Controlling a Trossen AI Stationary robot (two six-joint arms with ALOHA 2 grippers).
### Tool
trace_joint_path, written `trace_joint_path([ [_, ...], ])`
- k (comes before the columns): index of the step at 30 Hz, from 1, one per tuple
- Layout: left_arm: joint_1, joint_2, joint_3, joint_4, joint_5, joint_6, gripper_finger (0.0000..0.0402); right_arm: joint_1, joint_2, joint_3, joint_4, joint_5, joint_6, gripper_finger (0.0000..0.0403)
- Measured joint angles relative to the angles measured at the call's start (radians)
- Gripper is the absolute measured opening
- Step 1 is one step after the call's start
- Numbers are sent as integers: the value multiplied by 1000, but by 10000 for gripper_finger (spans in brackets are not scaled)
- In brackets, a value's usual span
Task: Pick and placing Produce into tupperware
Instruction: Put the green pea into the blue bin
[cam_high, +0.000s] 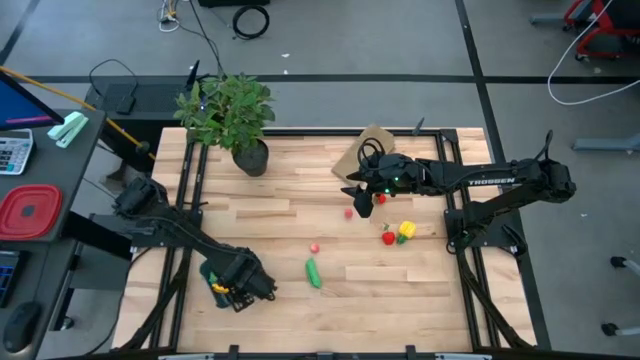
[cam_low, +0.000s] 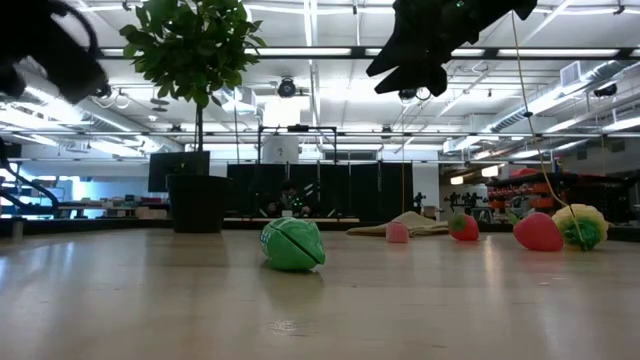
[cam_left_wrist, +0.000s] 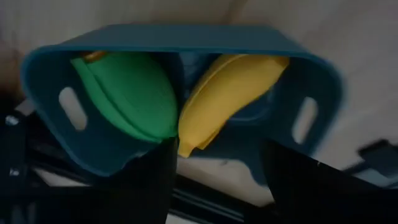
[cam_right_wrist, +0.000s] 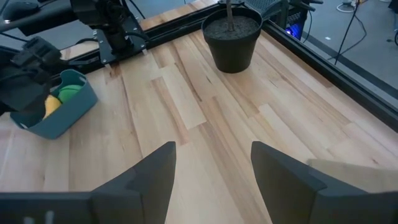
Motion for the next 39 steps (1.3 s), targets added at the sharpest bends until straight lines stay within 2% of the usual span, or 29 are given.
trace_joint_path([
  [4,32,0,125,-124,2,36,218,0,0,0,0,0,0,220],
  [7,55,0,243,-214,-53,47,209,0,0,0,0,0,0,220],
  [10,84,0,360,-271,-182,87,202,0,0,0,0,0,0,220],
  [15,147,0,520,-267,-459,163,195,3,0,0,0,-12,22,220],
  [18,186,-1,572,-263,-616,199,195,17,0,0,-15,-89,43,220],
  [20,215,-1,584,-264,-666,215,196,42,0,0,-53,-168,46,220],
  [23,257,1,584,-258,-667,264,198,107,0,0,-134,-226,55,219],
  [26,290,5,570,-225,-664,425,195,183,0,0,-186,-192,91,220],
  [29,318,7,539,-156,-641,686,191,250,0,0,-190,-131,133,220],
  [33,331,7,459,27,-591,1133,190,303,0,0,-191,-61,139,220],
  [35,322,7,415,75,-587,1284,190,319,0,0,-191,-49,159,220],
  [39,318,7,307,111,-558,1347,190,354,0,0,-226,-47,265,219],
])
